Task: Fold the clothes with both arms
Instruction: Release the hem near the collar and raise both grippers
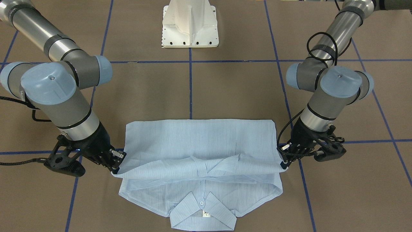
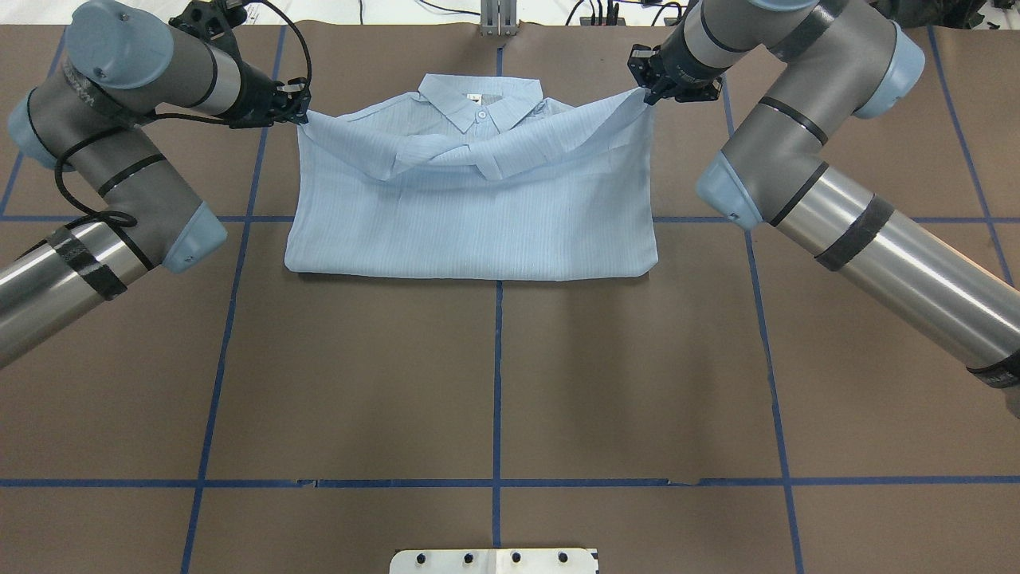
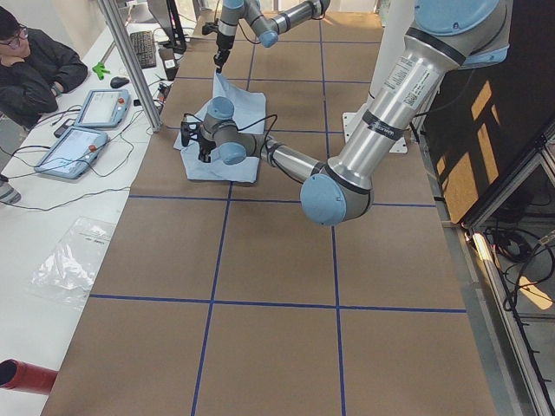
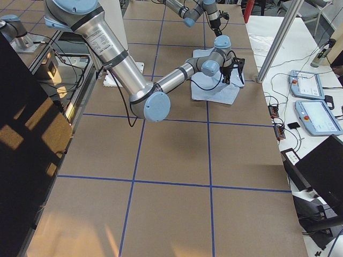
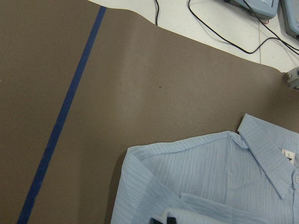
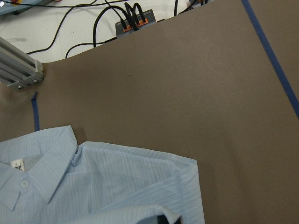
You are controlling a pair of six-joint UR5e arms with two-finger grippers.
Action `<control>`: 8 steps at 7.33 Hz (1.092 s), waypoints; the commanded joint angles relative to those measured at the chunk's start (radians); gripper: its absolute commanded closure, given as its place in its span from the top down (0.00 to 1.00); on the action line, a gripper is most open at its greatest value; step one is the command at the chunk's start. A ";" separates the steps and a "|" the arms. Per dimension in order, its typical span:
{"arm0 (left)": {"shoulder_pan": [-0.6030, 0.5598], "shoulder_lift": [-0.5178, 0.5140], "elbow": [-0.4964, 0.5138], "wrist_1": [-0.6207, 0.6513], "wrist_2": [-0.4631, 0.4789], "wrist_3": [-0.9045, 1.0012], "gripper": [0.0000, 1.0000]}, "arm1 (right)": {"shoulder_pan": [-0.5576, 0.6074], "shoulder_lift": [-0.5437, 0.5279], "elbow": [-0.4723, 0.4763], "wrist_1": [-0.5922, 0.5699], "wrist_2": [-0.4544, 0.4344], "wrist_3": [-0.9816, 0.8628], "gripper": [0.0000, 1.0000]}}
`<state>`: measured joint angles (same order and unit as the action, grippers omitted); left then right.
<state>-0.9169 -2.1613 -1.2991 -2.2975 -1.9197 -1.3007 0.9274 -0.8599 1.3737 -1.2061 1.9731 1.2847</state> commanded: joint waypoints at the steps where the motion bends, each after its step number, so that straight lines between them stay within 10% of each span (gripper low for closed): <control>1: 0.000 -0.006 0.023 -0.022 0.001 0.000 0.00 | -0.004 0.007 -0.013 0.000 0.000 -0.007 0.00; 3: -0.005 -0.017 0.023 -0.023 0.001 -0.009 1.00 | -0.015 0.018 -0.030 0.000 -0.011 -0.008 1.00; 8: -0.039 -0.017 0.015 -0.016 -0.016 -0.005 1.00 | -0.135 -0.181 0.143 0.080 -0.007 -0.012 1.00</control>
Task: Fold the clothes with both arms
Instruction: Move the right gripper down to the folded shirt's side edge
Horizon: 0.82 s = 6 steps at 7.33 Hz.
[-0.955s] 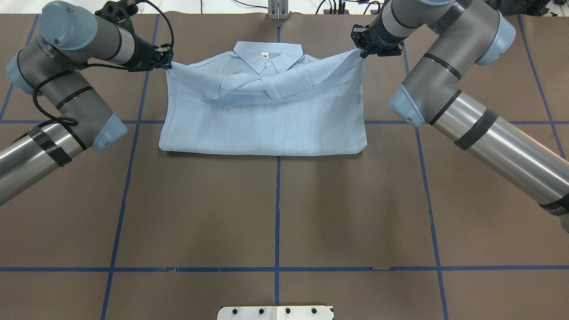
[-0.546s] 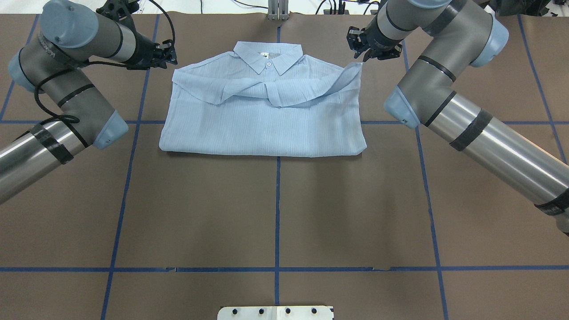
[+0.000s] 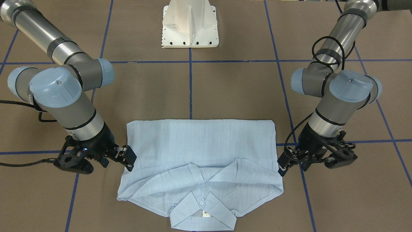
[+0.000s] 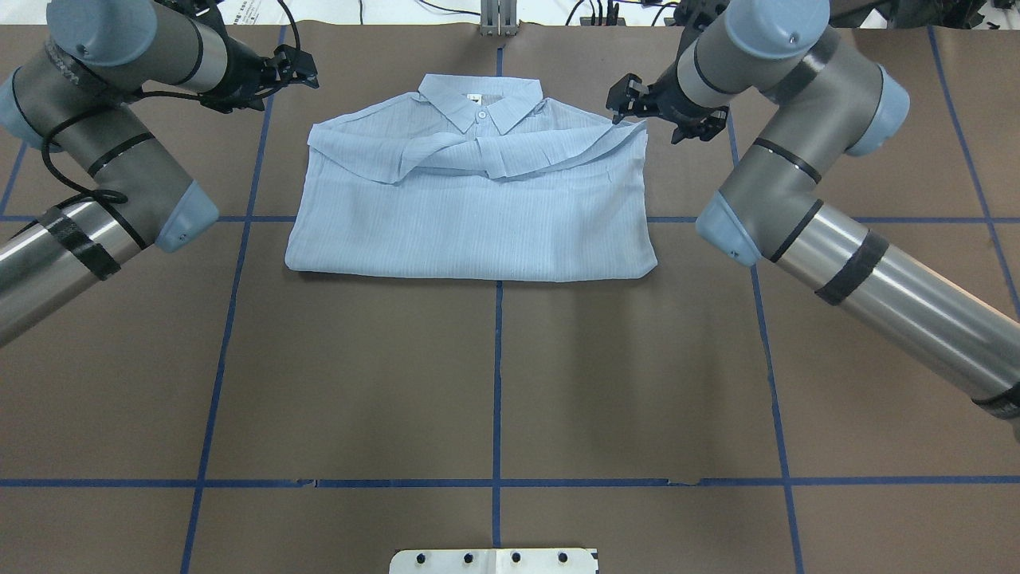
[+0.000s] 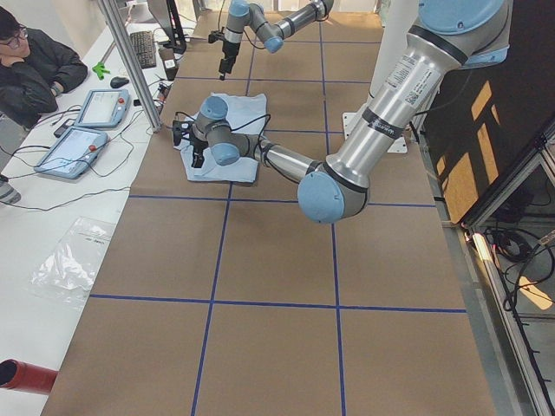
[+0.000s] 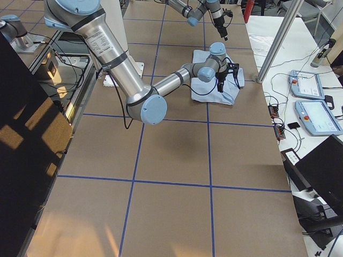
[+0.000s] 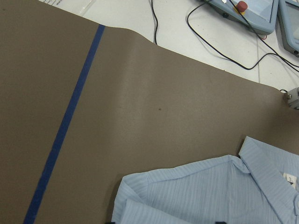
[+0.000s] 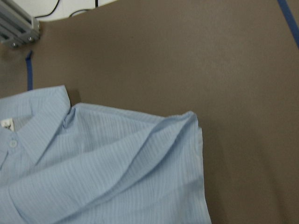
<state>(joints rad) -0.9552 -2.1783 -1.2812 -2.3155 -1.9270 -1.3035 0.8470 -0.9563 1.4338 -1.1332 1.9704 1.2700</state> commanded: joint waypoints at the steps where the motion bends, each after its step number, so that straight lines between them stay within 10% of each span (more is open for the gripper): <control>1: -0.002 0.002 -0.007 0.004 -0.012 -0.003 1.00 | -0.095 -0.132 0.111 0.006 0.001 0.003 1.00; 6: -0.002 0.005 -0.041 0.008 -0.012 -0.008 1.00 | -0.160 -0.148 0.096 -0.019 0.015 -0.001 0.74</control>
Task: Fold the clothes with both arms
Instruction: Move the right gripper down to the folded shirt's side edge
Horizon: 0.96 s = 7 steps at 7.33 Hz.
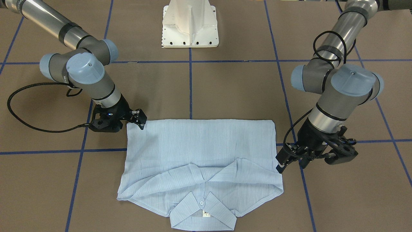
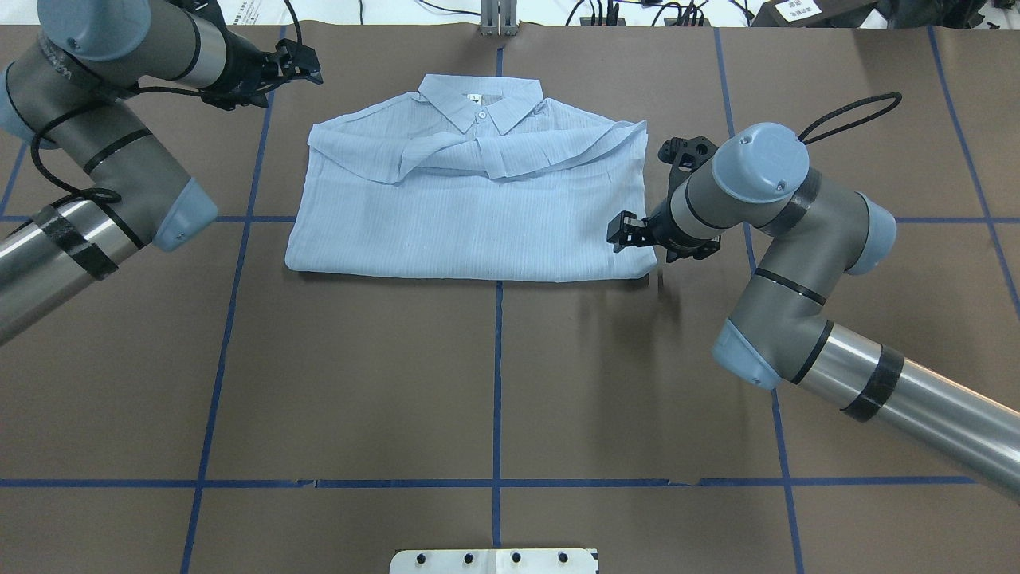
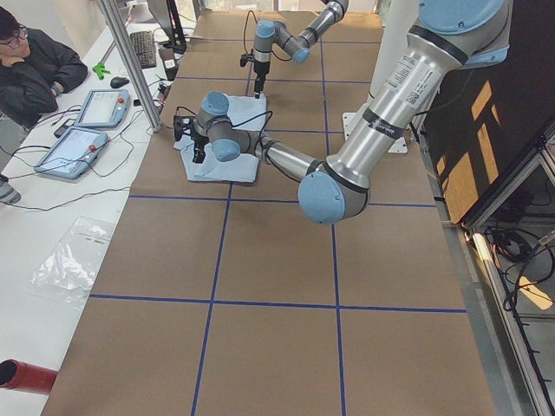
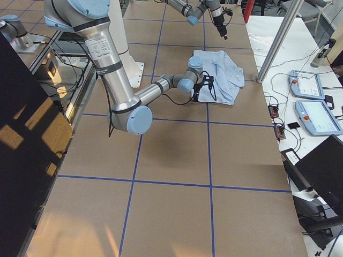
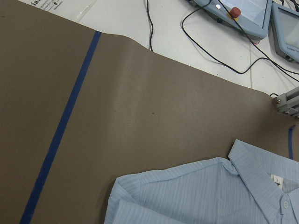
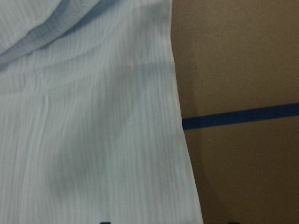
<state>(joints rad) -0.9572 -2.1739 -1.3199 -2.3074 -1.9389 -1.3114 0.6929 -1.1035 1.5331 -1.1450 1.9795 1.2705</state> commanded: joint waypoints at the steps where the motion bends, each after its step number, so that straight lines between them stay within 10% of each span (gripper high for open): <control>1: 0.000 0.000 -0.002 0.000 0.000 0.000 1.00 | -0.006 0.001 -0.002 -0.024 0.007 -0.010 0.60; 4: 0.000 0.002 -0.002 -0.001 0.000 0.000 0.99 | -0.004 -0.013 0.002 -0.018 0.018 -0.013 0.03; 7: 0.000 0.002 -0.010 0.000 0.000 0.000 0.98 | 0.023 -0.039 0.034 -0.007 0.096 -0.017 0.00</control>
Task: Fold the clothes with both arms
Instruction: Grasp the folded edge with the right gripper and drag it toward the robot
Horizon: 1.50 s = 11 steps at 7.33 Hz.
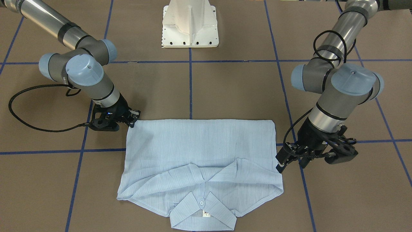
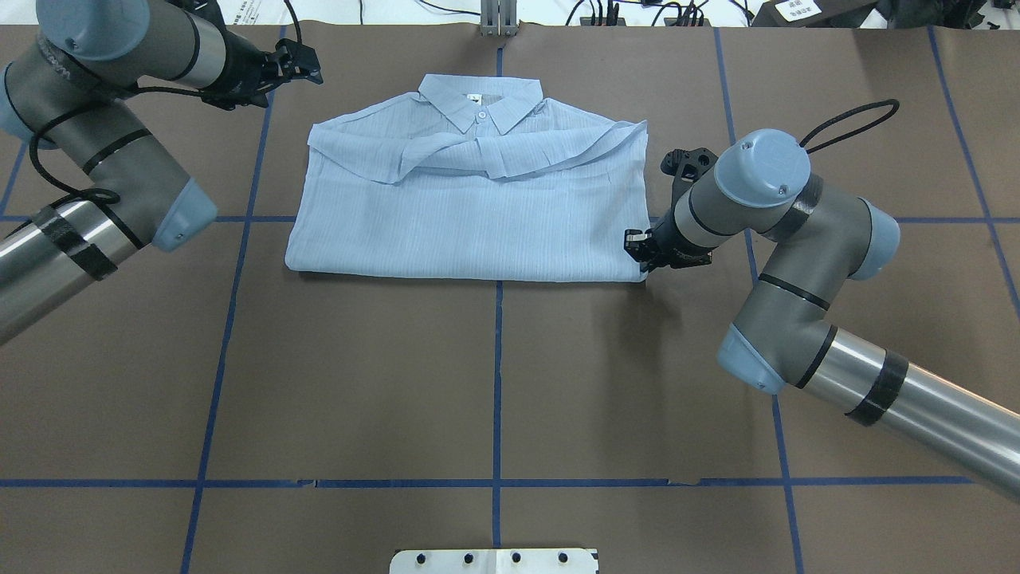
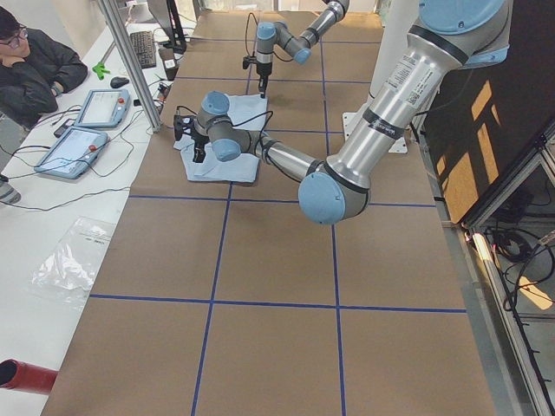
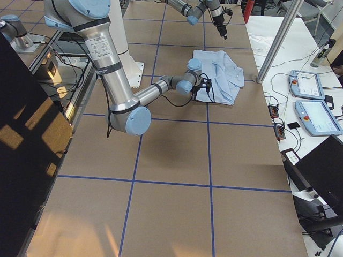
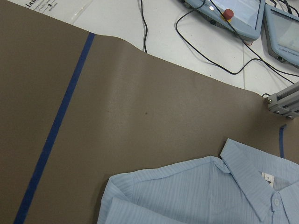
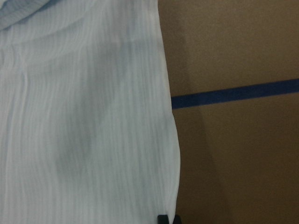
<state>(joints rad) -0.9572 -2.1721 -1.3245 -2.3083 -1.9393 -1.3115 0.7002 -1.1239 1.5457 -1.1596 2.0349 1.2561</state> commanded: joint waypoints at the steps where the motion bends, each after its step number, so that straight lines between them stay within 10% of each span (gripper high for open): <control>1: 0.000 0.000 -0.013 0.004 -0.001 0.000 0.98 | 0.030 -0.081 0.098 0.009 0.072 -0.021 0.00; 5: 0.000 0.006 -0.013 0.001 -0.004 -0.012 0.98 | 0.021 -0.458 0.498 0.009 0.116 -0.061 0.00; 10: 0.009 0.014 -0.064 0.001 -0.009 -0.021 0.98 | -0.469 -0.623 0.748 0.008 0.104 -0.017 0.00; 11: 0.009 0.015 -0.068 0.001 -0.009 -0.020 0.99 | -0.497 -0.623 0.751 0.008 0.102 -0.014 0.26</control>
<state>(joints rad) -0.9499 -2.1592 -1.3824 -2.3071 -1.9474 -1.3327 0.2788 -1.7460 2.2864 -1.1520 2.1418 1.2328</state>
